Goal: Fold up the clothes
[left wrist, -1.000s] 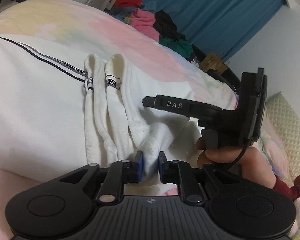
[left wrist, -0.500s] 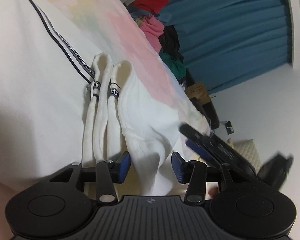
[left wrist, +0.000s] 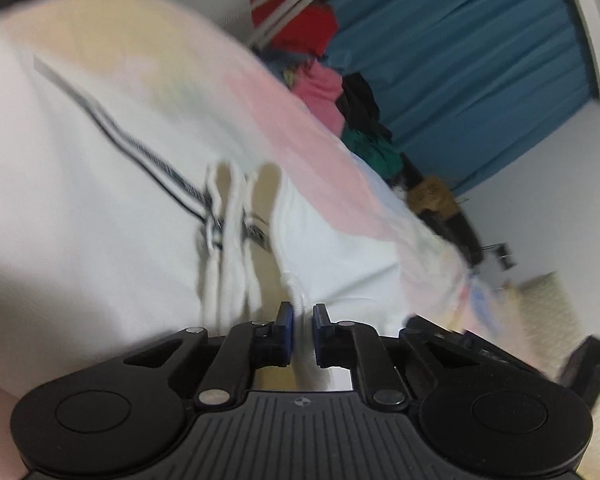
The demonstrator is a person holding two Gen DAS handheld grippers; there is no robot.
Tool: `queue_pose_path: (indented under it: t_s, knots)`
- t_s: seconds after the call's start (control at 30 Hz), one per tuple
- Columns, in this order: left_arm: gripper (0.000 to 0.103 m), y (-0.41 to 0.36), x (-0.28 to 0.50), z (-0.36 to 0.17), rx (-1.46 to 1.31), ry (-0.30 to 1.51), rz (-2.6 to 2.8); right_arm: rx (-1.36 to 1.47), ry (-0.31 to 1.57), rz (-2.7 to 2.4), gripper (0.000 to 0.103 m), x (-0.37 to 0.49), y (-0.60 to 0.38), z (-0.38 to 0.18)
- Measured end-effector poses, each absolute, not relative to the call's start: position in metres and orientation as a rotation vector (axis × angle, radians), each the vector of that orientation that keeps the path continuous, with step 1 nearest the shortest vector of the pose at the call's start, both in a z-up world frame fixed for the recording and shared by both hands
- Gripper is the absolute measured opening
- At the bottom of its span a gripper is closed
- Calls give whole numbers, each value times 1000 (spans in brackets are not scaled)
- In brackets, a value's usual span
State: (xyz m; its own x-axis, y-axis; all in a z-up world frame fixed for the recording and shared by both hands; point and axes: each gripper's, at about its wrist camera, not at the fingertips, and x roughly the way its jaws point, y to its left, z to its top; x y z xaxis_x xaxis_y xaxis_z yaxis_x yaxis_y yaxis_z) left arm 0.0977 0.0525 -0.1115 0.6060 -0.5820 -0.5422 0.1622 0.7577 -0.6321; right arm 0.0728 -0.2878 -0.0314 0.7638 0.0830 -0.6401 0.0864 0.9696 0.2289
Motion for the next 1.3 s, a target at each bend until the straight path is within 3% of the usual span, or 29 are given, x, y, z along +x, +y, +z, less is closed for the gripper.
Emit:
queue_pose_path:
  t_s: [0.13,0.33,0.4,0.43,0.47,0.67,0.77,1.0,1.1,1.2,1.27,1.3]
  knots:
    - [12,42,93,-115,-481,823,-447,200,721,-8,62,61,-278,-37]
    - [25,61,69,-102,-461,814,-433,162,783,-17,62,71,-274,-56]
    - [48,70,59,-92,-474,811,-417,159,778,-20,62,70,-272,-56]
    - [69,76,52,-85,-478,808,-387,159,776,-21,62,69,-272,-56]
    - [83,83,45,-77,-481,805,-349,161,775,-20,62,67,-272,-55]
    - [97,160,15,-60,-685,821,-129,181,764,-18,62,62,-275,-49]
    - [91,199,17,-75,-774,847,54,178,761,-19,62,62,-274,-49]
    - [86,280,14,-95,-1141,601,353,126,711,55,62,58,-262,-42]
    - [67,304,21,-92,-1134,562,461,106,638,165,62,48,-247,-33]
    - [51,308,21,-82,-1083,545,469,82,714,284,62,53,-228,-44]
    - [27,308,18,-73,-1033,528,475,10,803,293,63,60,-214,-63]
    - [24,309,14,-68,-1023,515,472,-27,806,292,64,61,-209,-67]
